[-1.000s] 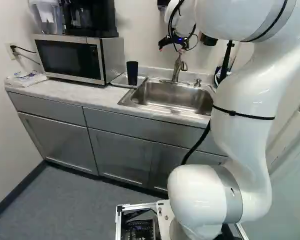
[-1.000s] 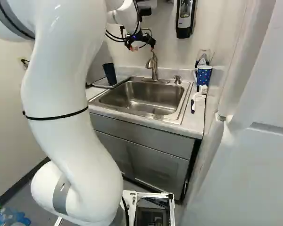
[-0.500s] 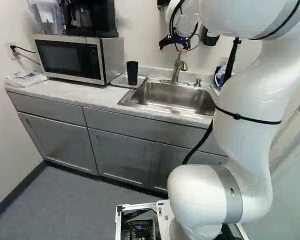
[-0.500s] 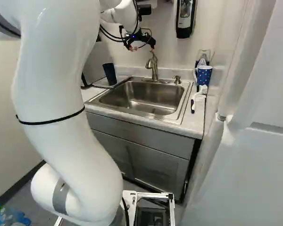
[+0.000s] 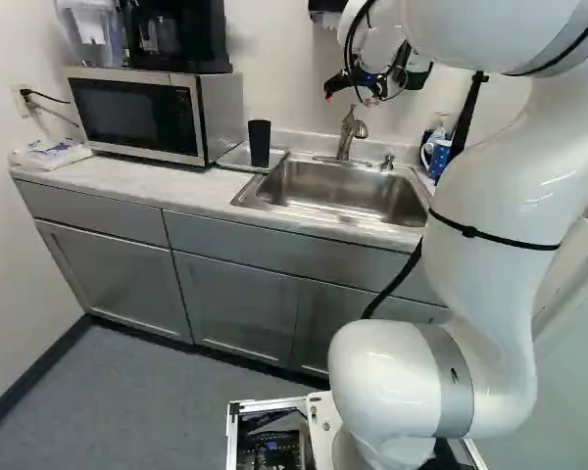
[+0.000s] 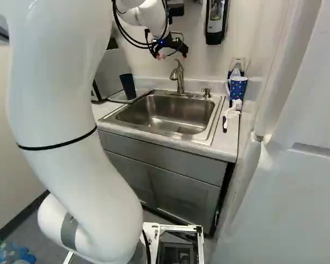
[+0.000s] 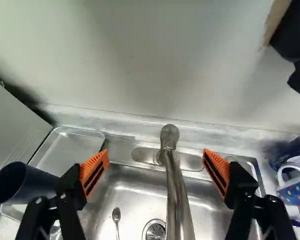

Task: Rinse the cup and place it in the tray

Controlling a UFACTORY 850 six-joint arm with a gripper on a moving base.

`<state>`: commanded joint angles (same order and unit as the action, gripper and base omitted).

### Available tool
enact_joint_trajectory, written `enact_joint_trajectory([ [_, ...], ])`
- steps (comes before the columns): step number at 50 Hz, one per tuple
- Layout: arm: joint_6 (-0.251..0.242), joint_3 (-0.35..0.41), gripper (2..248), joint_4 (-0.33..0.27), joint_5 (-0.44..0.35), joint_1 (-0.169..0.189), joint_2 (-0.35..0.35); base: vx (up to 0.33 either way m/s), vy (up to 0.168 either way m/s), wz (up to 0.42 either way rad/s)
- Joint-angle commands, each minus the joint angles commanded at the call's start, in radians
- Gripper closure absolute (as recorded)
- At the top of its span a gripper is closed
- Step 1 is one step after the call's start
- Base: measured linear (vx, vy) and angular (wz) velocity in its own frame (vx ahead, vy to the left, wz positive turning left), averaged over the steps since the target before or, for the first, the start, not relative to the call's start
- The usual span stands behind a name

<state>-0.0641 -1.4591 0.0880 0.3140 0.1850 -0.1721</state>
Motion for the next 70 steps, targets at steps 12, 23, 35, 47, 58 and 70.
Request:
enact_joint_trajectory([
  [12,0.0,0.042,3,0.0,0.005,0.027,0.039,0.0,0.0,0.0],
  [23,0.0,0.092,3,0.0,0.029,0.048,0.086,0.0,0.0,0.0],
  [35,0.0,0.153,3,0.0,0.074,0.062,0.145,0.0,0.0,0.0],
  [47,0.0,0.215,3,0.0,0.128,0.071,0.207,0.0,0.0,0.0],
  [58,0.0,0.273,3,0.0,0.179,0.076,0.267,0.0,0.0,0.0],
  [70,0.0,0.339,3,0.0,0.233,0.074,0.338,0.0,0.0,0.0],
])
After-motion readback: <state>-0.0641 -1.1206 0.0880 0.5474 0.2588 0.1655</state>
